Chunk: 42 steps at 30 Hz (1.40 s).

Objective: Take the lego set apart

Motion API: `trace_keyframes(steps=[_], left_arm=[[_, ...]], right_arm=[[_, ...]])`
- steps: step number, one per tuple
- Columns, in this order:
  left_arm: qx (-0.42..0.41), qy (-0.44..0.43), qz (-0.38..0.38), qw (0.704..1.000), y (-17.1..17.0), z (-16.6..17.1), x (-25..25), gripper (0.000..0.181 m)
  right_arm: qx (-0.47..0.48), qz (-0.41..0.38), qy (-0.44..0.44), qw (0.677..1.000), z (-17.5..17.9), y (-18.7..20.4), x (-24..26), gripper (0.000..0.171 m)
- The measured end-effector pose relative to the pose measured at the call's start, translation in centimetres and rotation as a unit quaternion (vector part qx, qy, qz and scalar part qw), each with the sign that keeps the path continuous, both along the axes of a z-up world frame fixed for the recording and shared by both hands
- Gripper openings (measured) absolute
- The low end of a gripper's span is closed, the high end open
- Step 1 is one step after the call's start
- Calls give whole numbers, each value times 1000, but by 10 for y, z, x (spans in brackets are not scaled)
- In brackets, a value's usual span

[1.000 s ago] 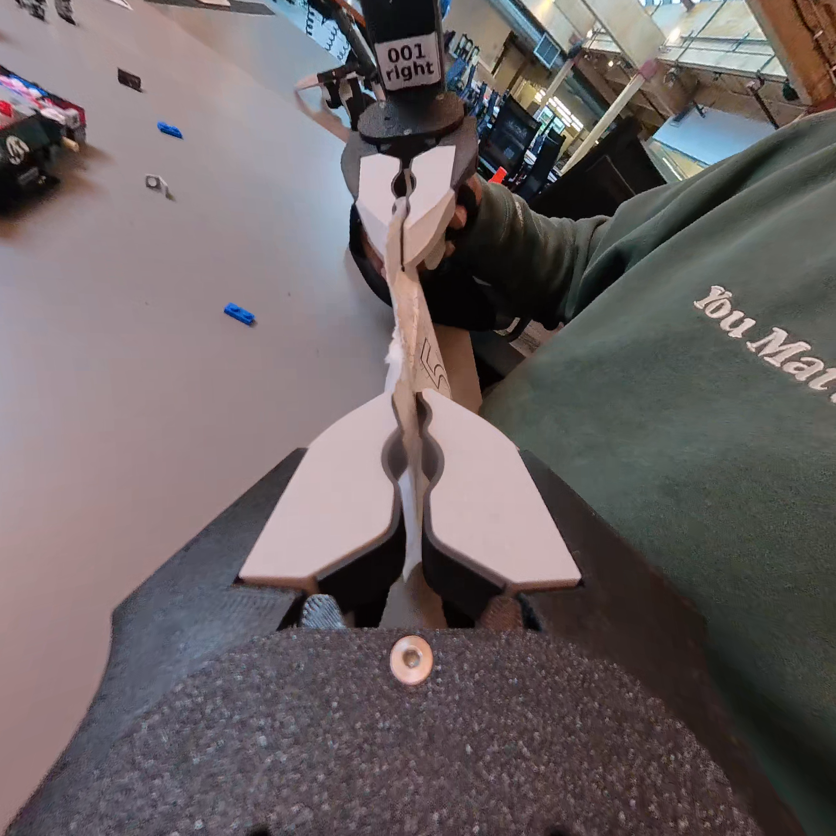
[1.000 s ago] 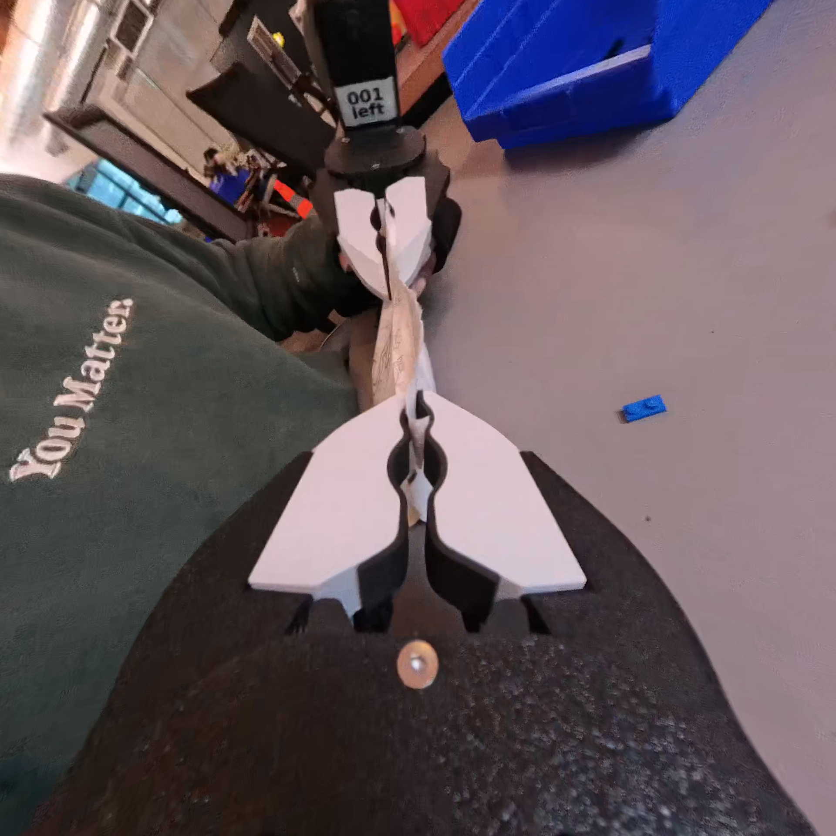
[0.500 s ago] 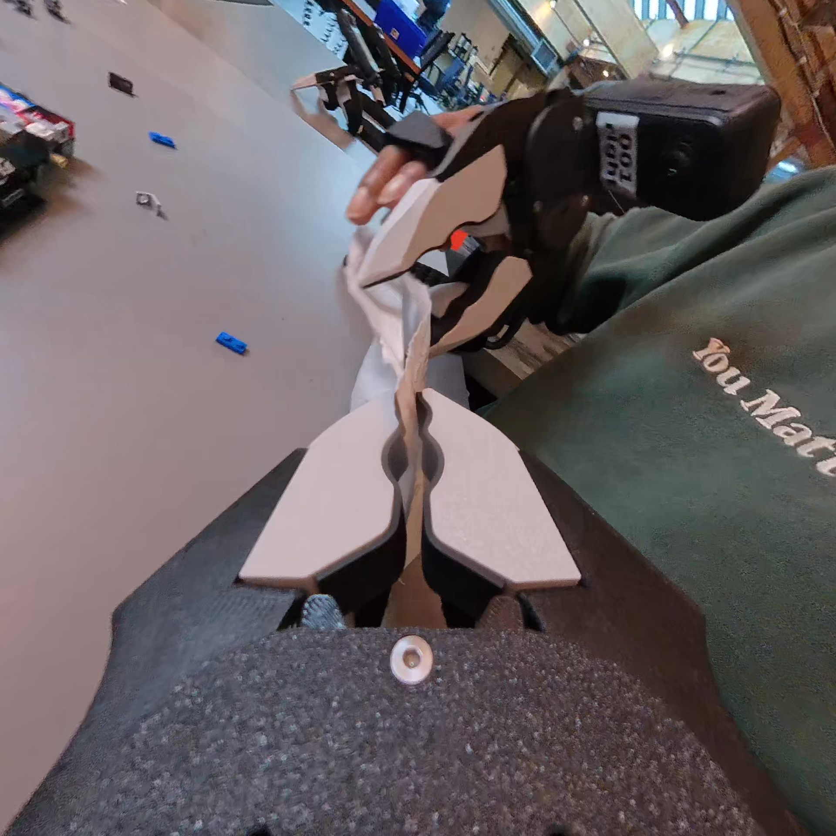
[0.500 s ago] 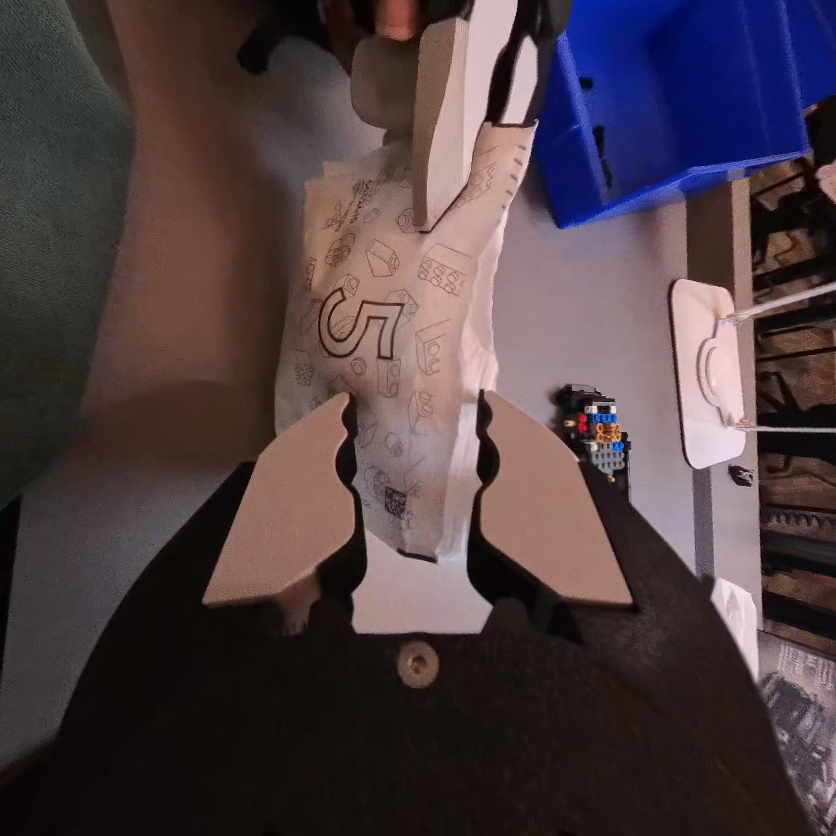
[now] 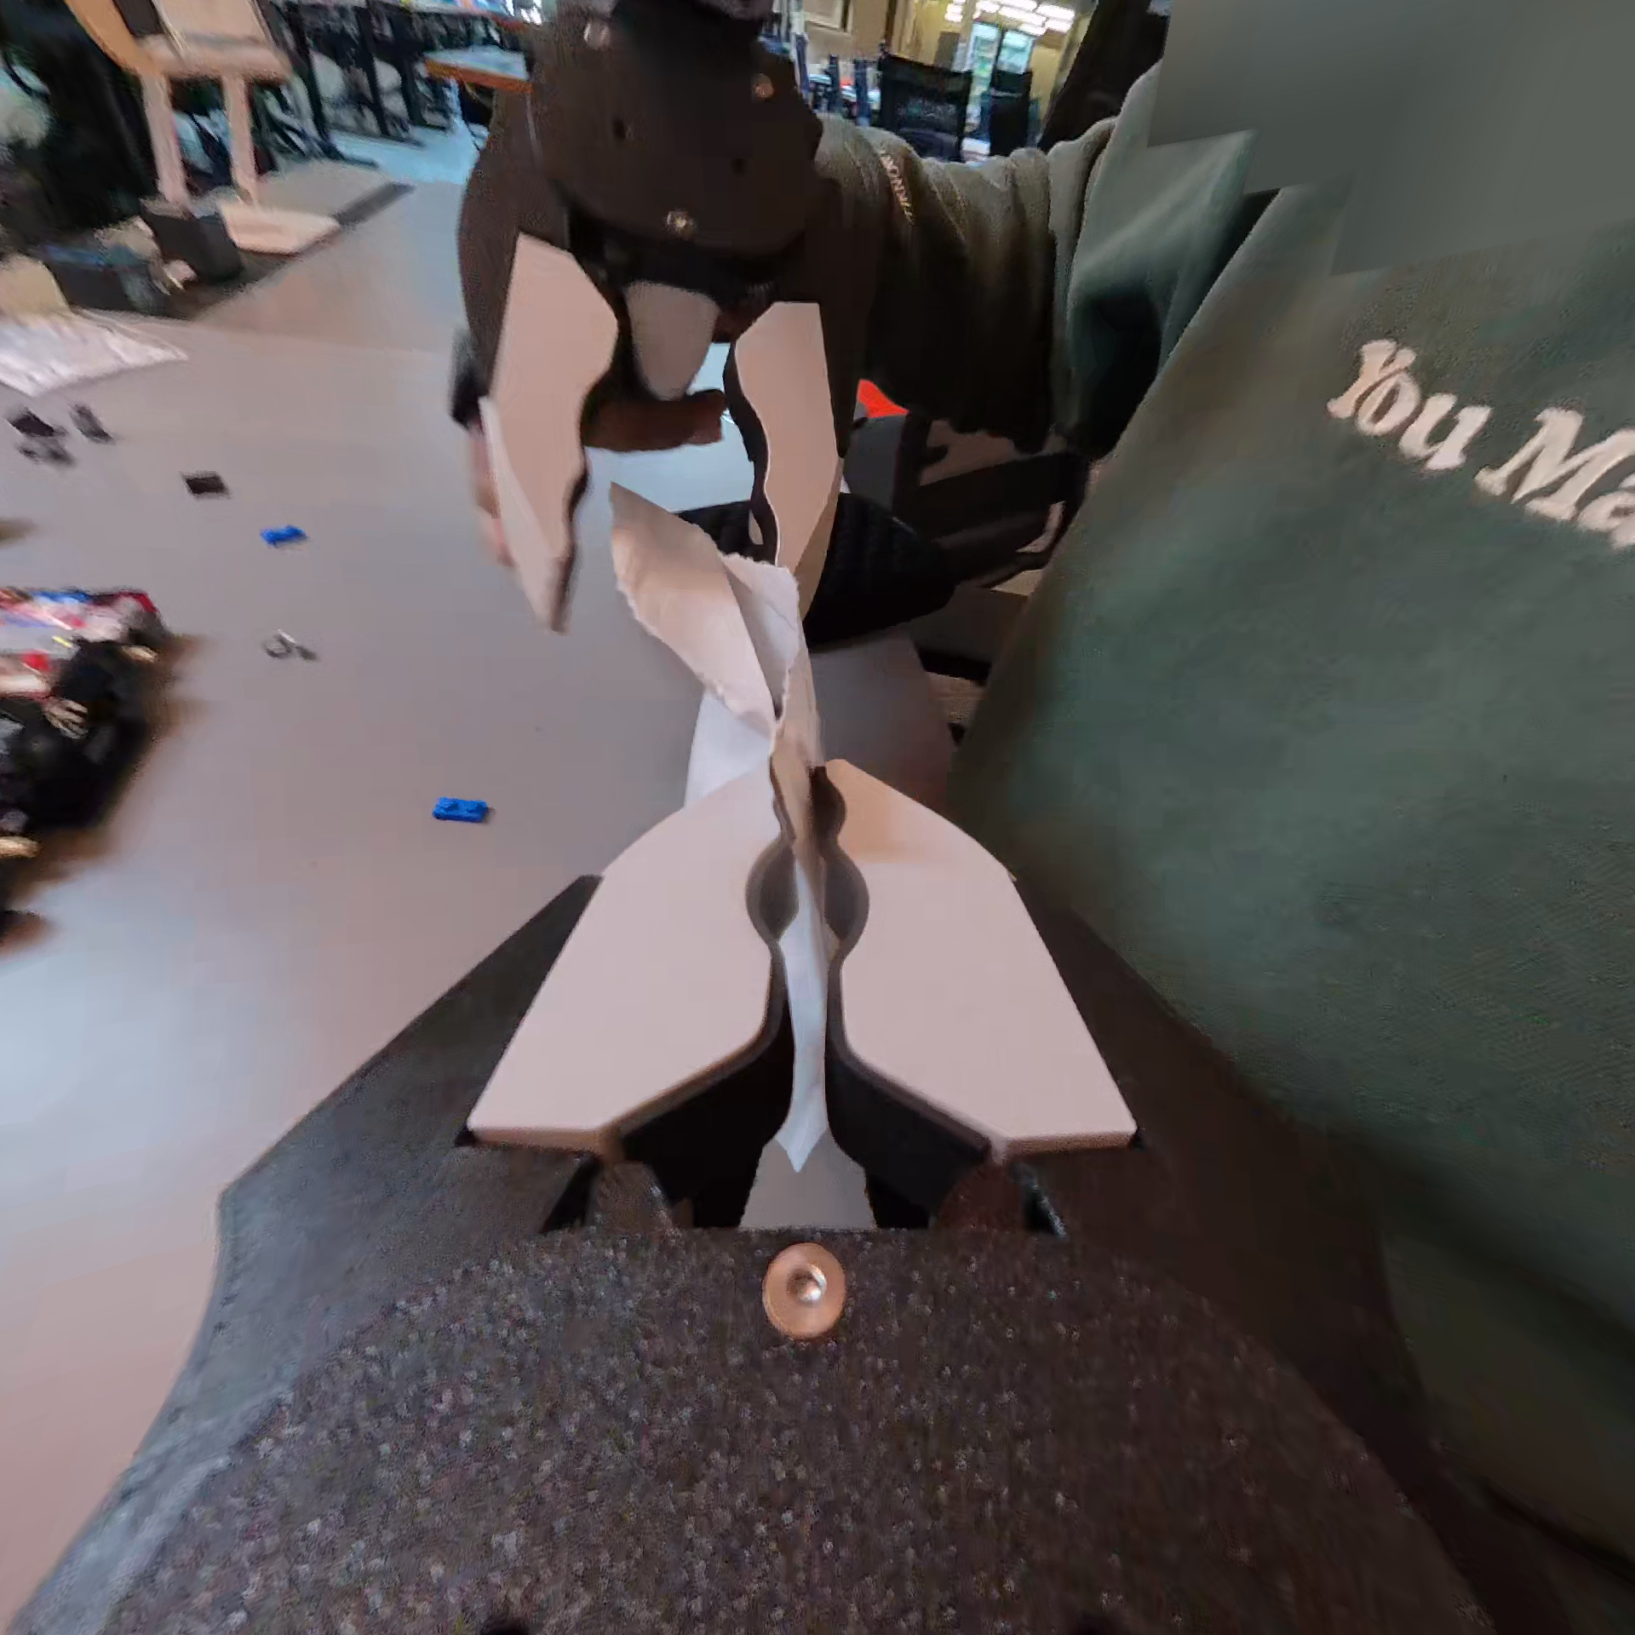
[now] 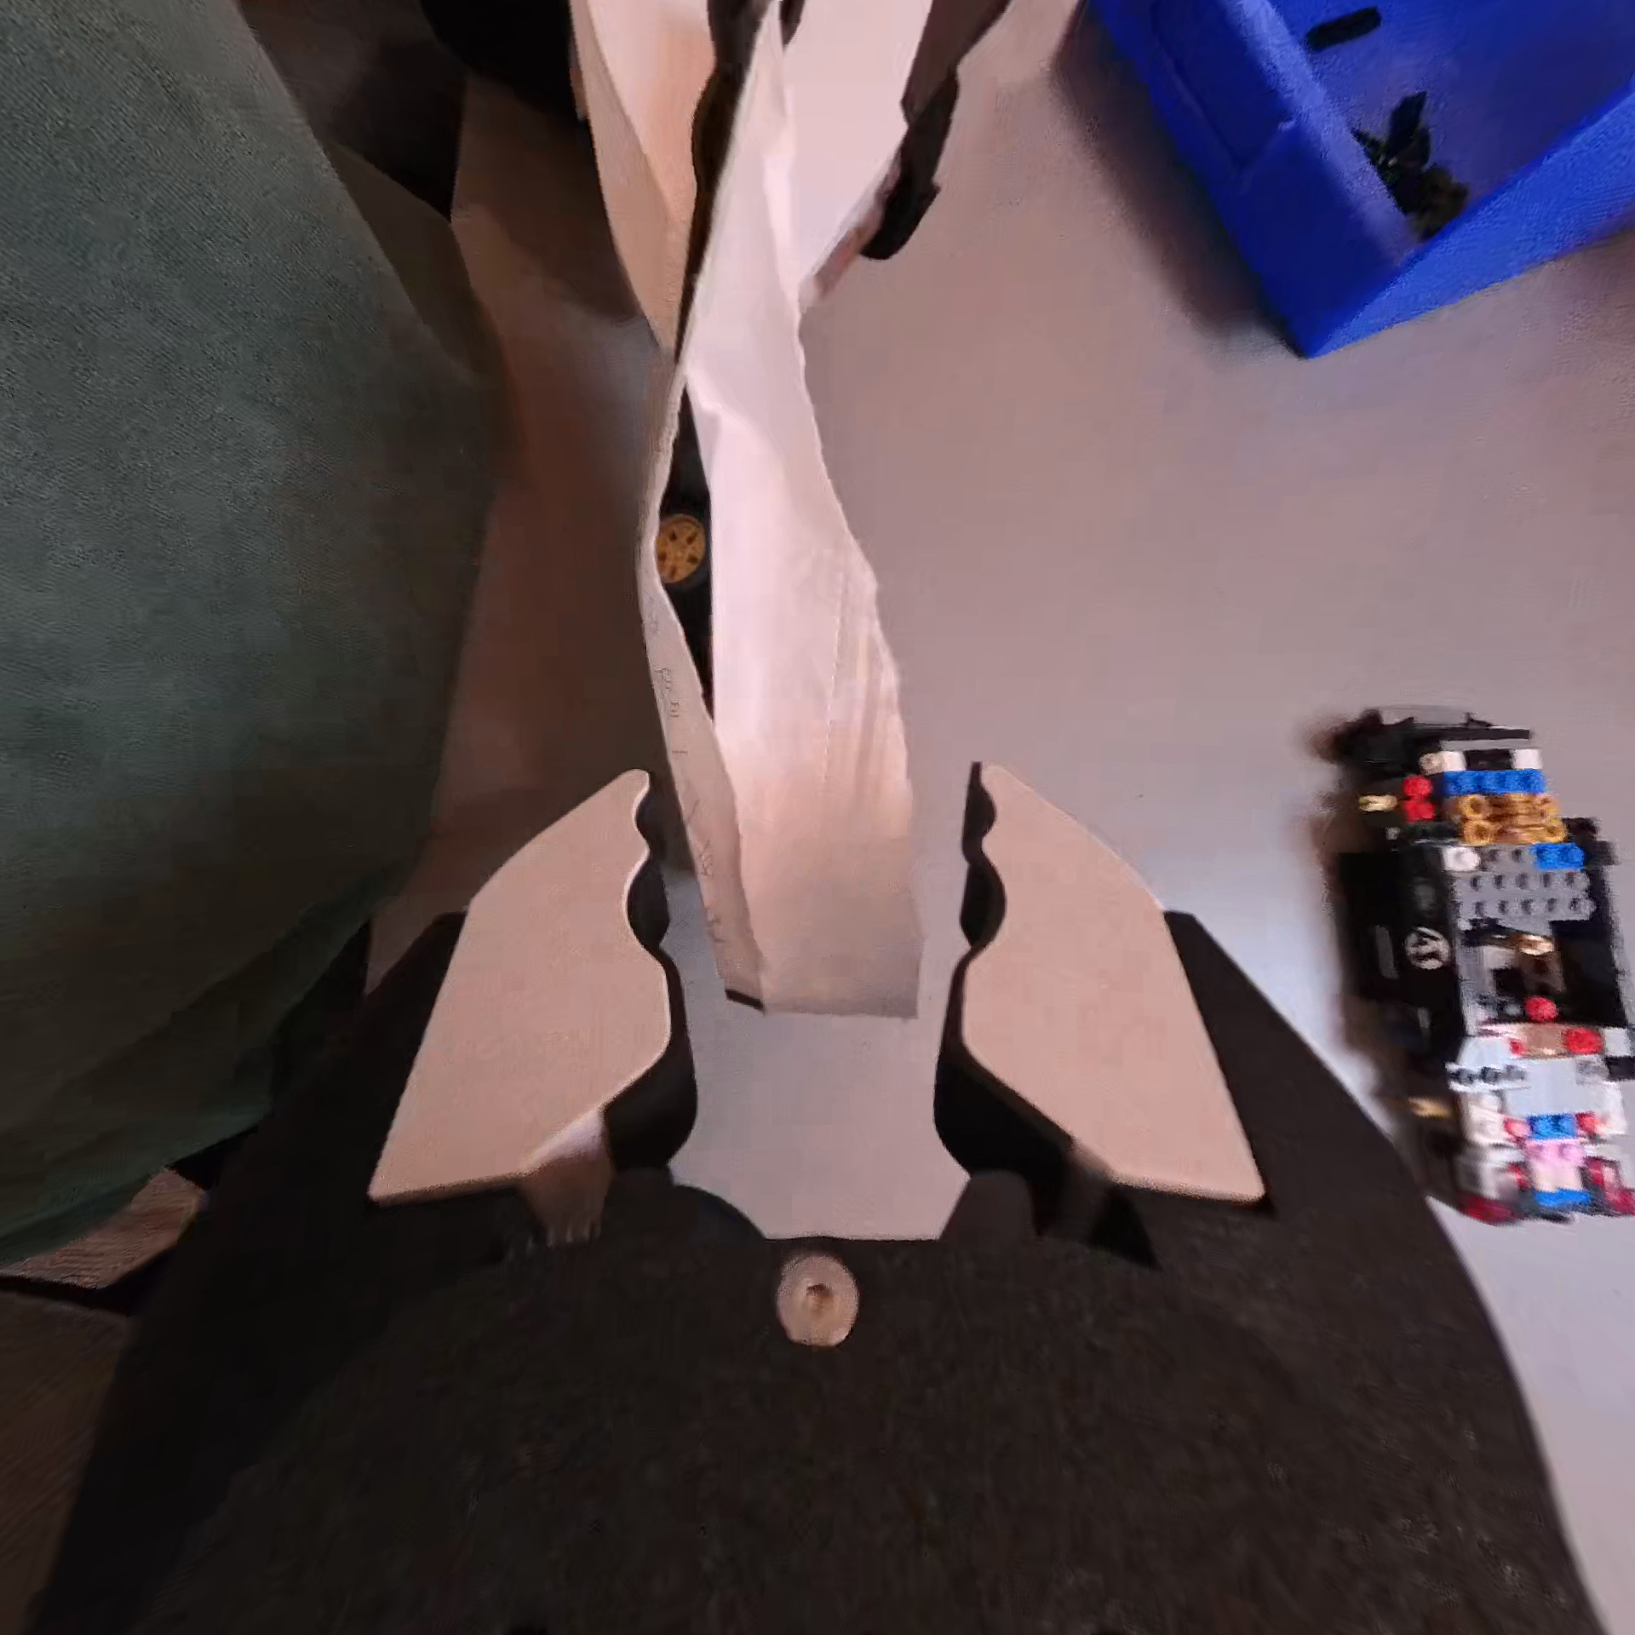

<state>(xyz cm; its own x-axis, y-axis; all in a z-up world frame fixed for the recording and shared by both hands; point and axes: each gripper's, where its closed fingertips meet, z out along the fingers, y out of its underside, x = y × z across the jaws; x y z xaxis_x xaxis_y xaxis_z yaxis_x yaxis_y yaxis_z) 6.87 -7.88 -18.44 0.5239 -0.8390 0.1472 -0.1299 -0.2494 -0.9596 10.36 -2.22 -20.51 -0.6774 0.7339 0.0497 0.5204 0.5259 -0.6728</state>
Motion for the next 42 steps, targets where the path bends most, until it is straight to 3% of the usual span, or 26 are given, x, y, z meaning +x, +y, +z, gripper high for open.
trace_keyframes(steps=[3,5,9,12,15,18,22,24,28,32,35,37,39,42], left_arm=[[58,58,34,996,12,0,-8,1],[82,113,86,986,31,-2,-27,1],[93,172,132,972,50,1,-44,16],[60,229,129,963,49,-32,-42,2],[6,253,120,960,39,-61,-37,0],[-128,202,112,965,30,-73,-33,0],[-331,84,90,936,26,-84,-31,1],[-376,89,72,920,24,-96,-29,1],[-382,99,73,916,26,-97,-31,1],[-385,92,71,916,26,-98,-31,1],[-391,84,73,914,27,-99,-32,1],[-389,88,72,914,27,-99,-32,1],[-389,90,70,914,27,-99,-32,1],[-391,92,69,913,27,-99,-32,1]], right_arm=[[-45,-4,23,999,10,3,-4,5],[-6,-37,72,997,19,20,-17,1],[195,-42,154,968,14,38,-30,0],[218,-43,159,962,-16,26,-26,0],[147,-52,123,980,-46,13,-15,0],[-26,-101,6,995,-60,4,-11,0],[-221,-180,-187,940,-69,4,-11,1],[-234,-182,-239,925,-81,4,-9,1],[-230,-193,-240,923,-81,6,-10,1],[-194,-178,-203,943,-72,16,-3,13],[-129,-168,-93,973,-42,23,-8,15],[-79,-117,-36,989,-26,4,-9,17],[-2,-67,-1,998,-32,-16,-14,16],[140,-48,48,988,-52,-12,-34,13]])
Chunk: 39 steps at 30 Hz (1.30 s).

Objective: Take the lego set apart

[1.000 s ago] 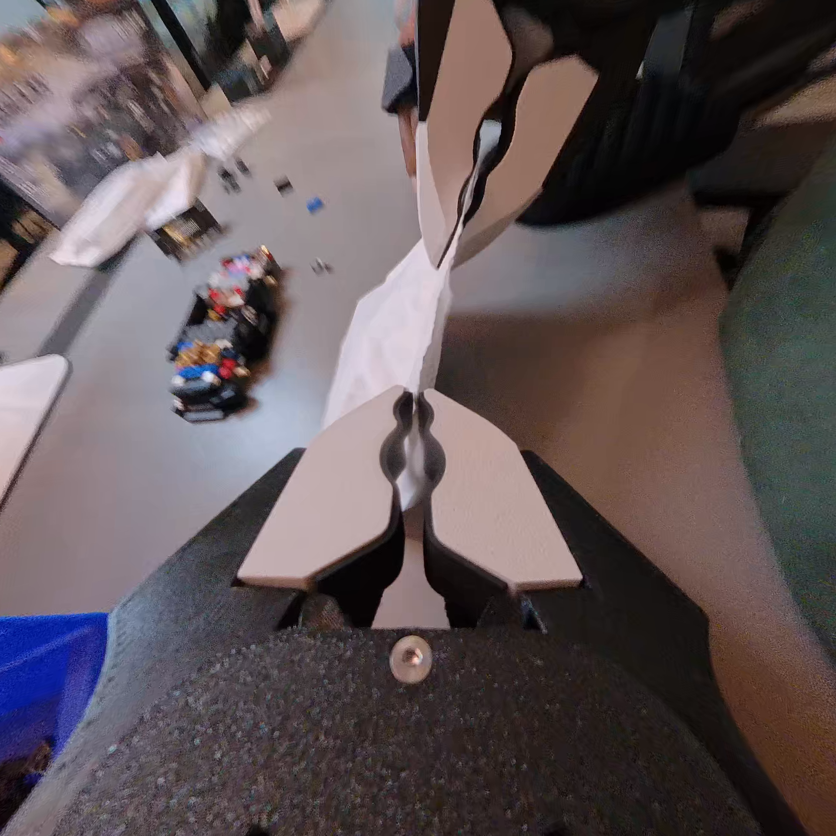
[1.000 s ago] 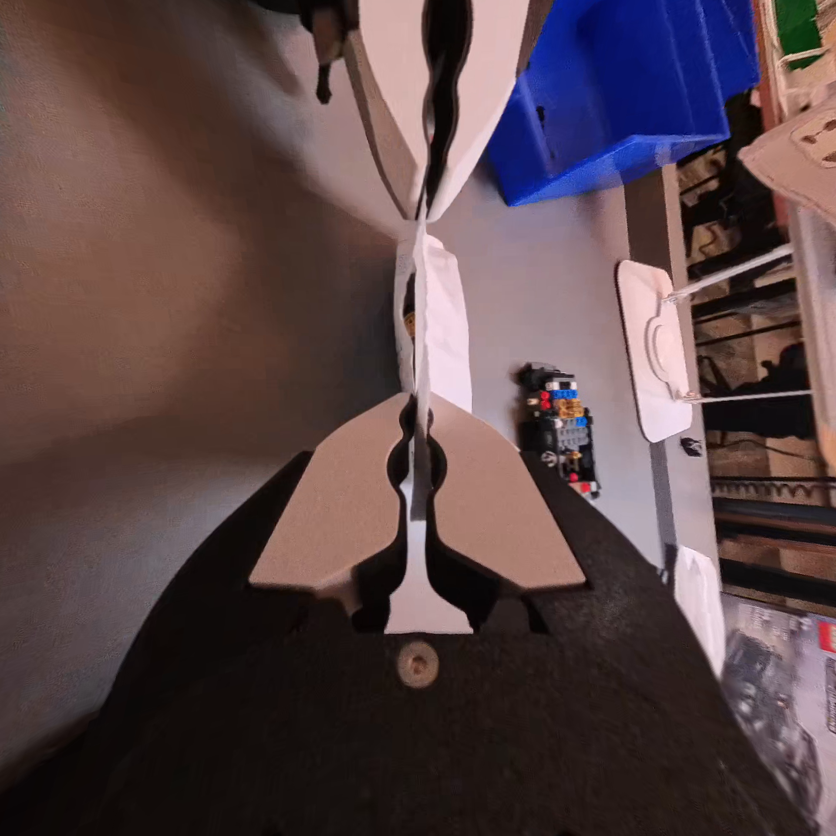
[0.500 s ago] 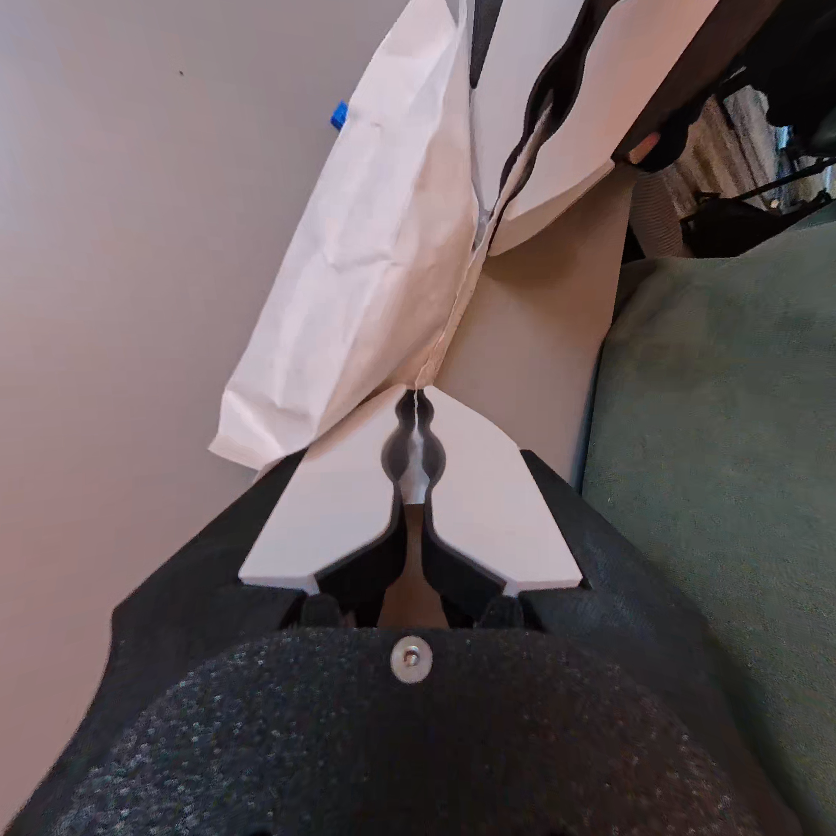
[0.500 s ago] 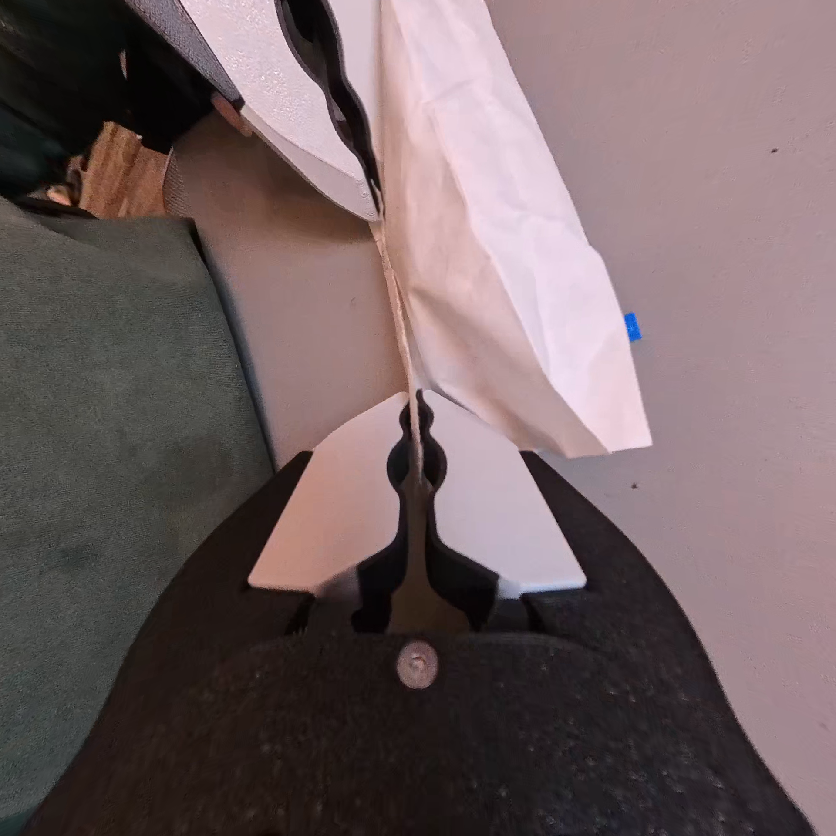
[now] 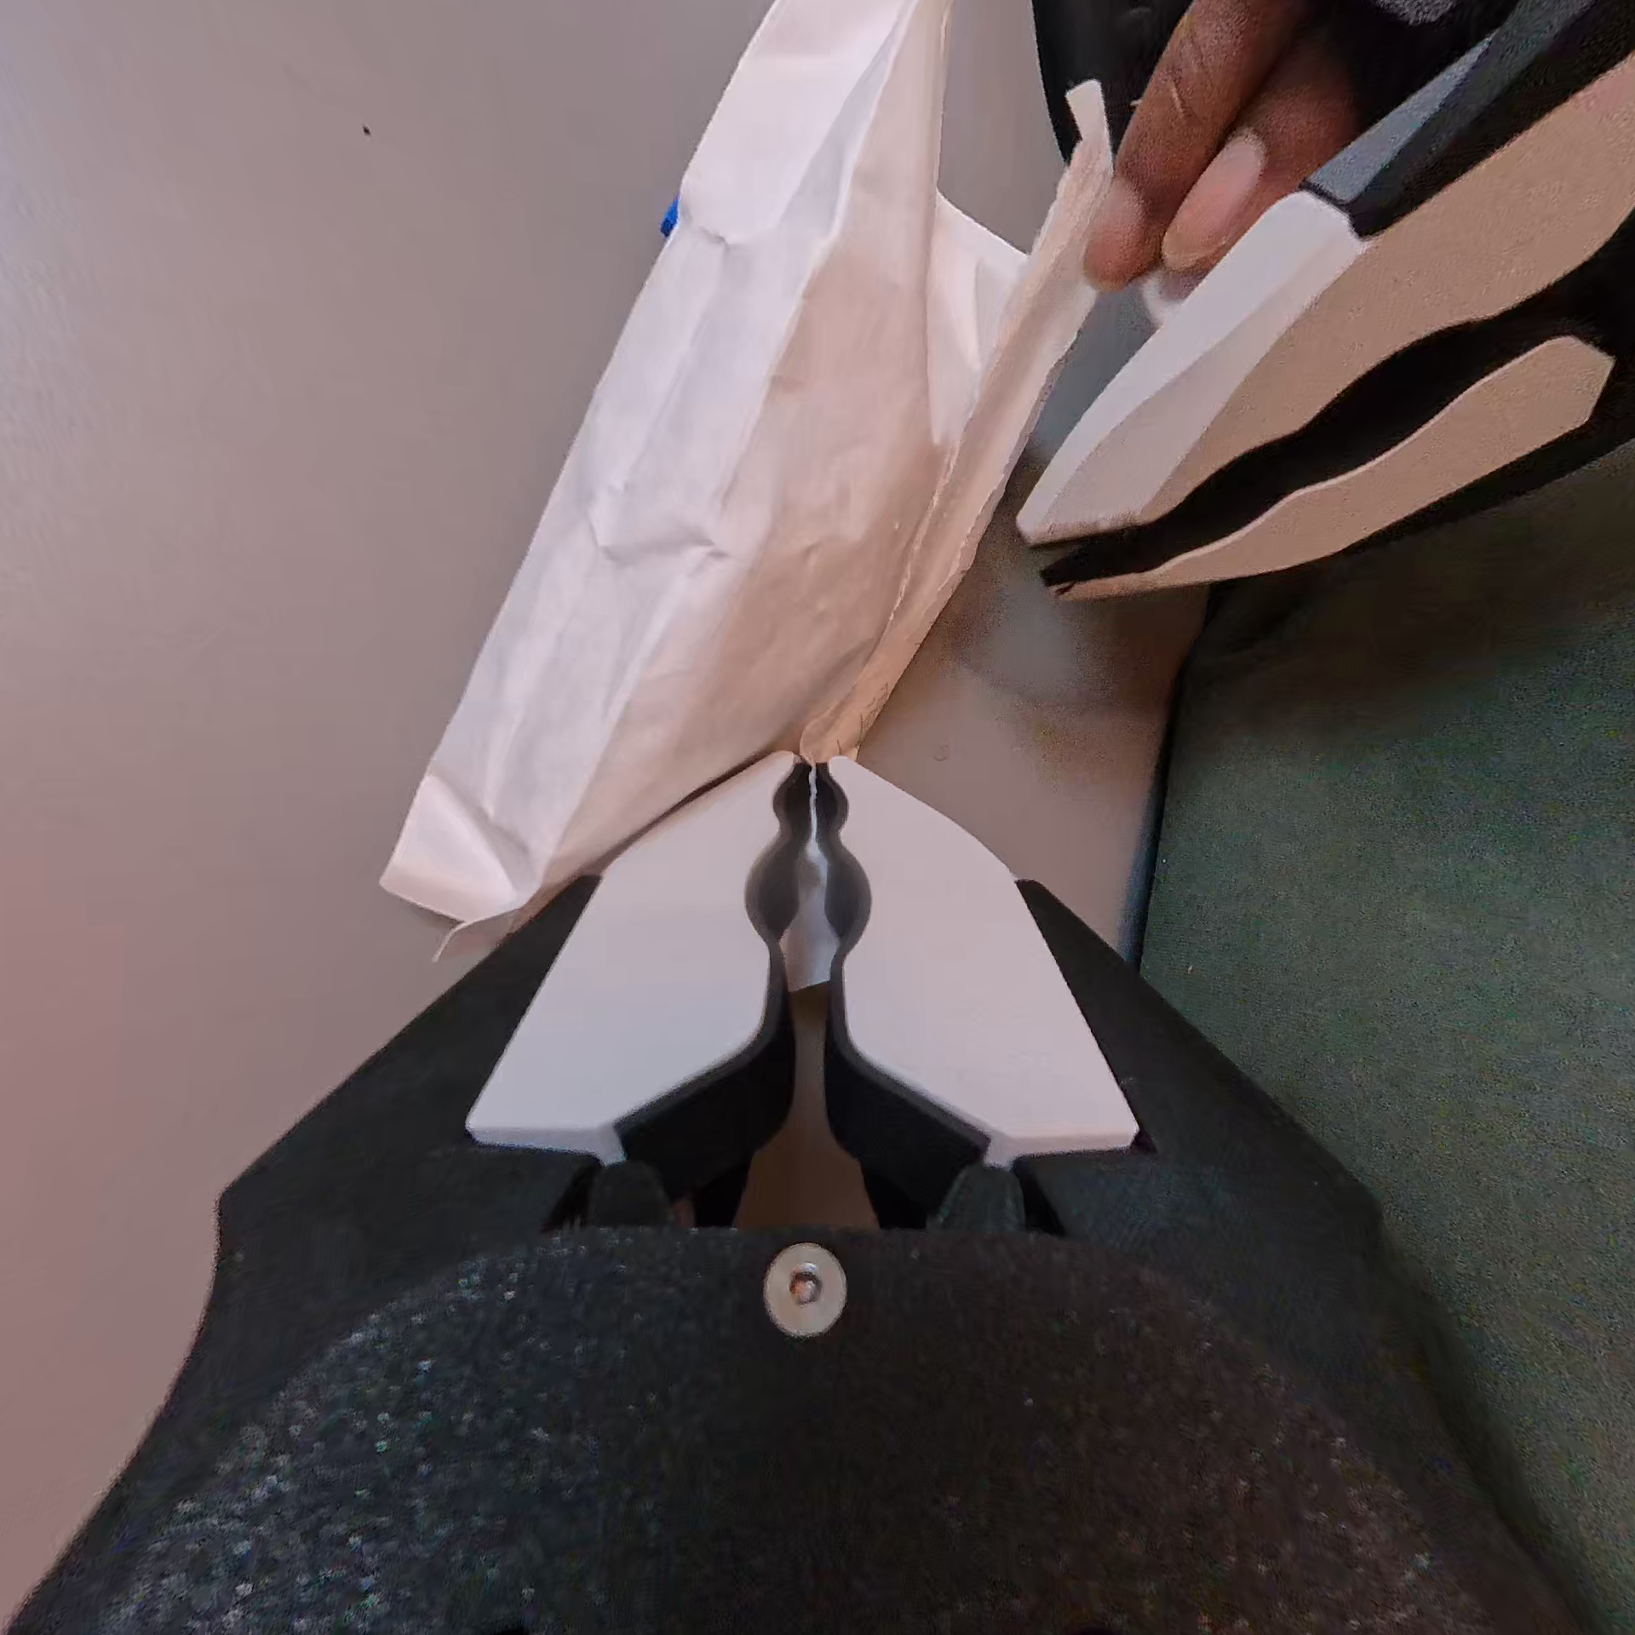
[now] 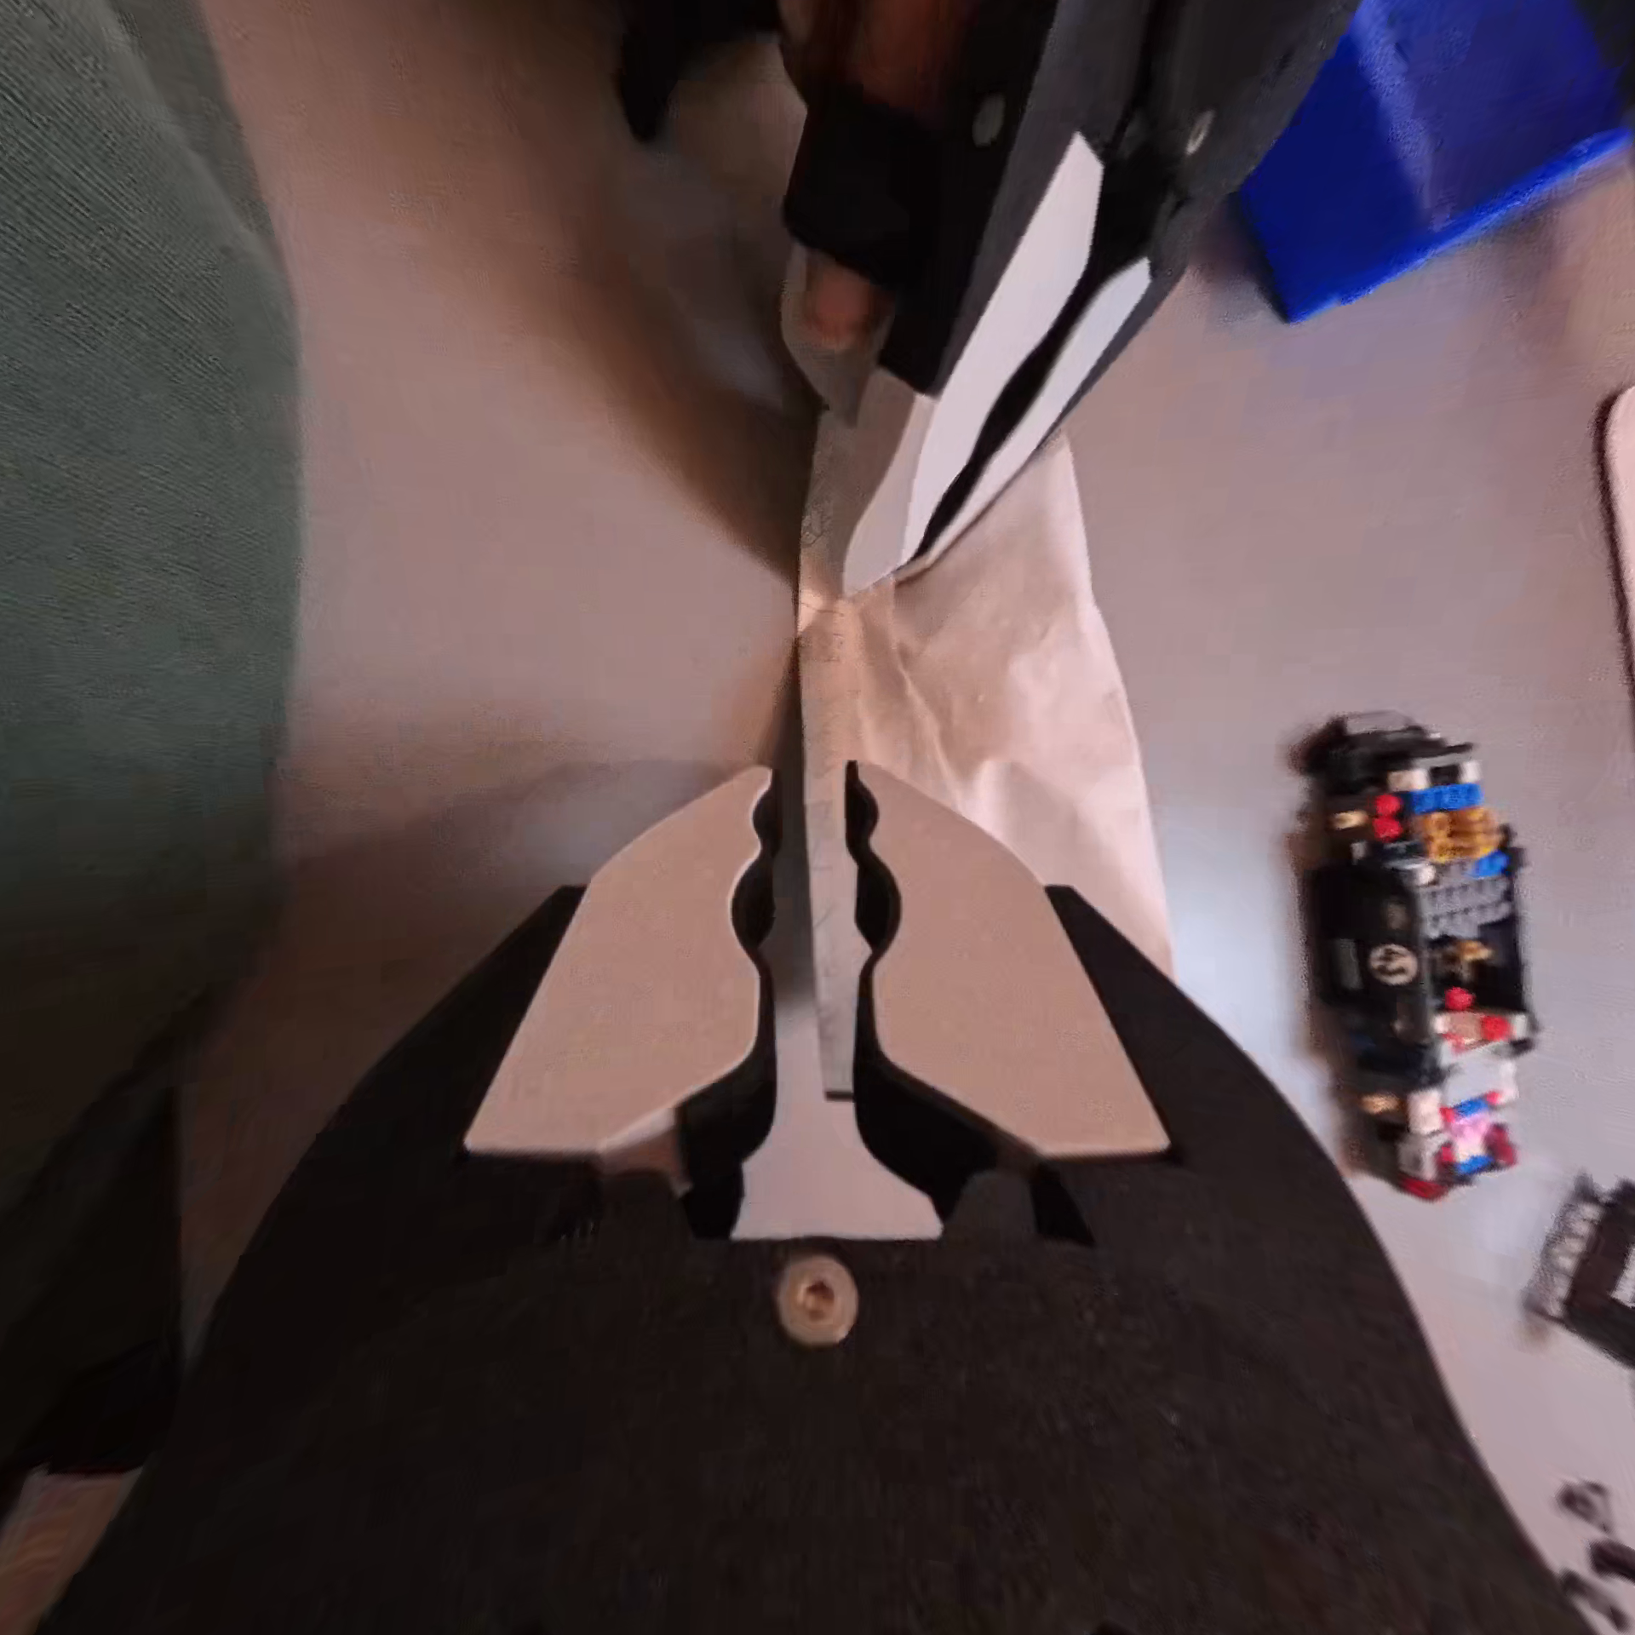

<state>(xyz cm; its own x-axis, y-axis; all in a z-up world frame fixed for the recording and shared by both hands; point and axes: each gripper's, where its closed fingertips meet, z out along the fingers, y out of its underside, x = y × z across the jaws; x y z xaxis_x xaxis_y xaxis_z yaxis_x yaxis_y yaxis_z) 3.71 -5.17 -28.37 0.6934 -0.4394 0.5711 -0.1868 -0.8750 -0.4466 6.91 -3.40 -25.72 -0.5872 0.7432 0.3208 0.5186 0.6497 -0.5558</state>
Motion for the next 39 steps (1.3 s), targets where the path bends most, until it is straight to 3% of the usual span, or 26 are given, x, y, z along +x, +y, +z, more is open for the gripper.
trace_keyframes(steps=[6,12,17,21,23,29,34,39], left_arm=[[11,-8,-5,1000,-1,1,1,1],[56,35,-20,998,-7,5,-13,5],[168,81,24,982,-18,50,-33,0],[180,202,9,963,-16,14,-26,0],[164,219,23,961,-10,-1,-28,0],[135,180,69,972,2,-4,-38,0],[123,174,72,974,2,-4,-38,1],[120,174,73,975,2,-4,-38,1]], right_arm=[[16,-16,-68,997,-22,8,-9,0],[-119,-75,-123,982,-28,2,-9,0],[-137,-90,-139,977,-27,3,-9,0],[-156,-91,-153,972,-28,1,-7,0],[-165,-88,-161,969,-29,1,-6,0],[-168,-80,-167,968,-30,2,-3,0],[-144,-78,-63,985,4,-4,-29,0],[-65,-98,-58,991,-21,-13,-56,0]])
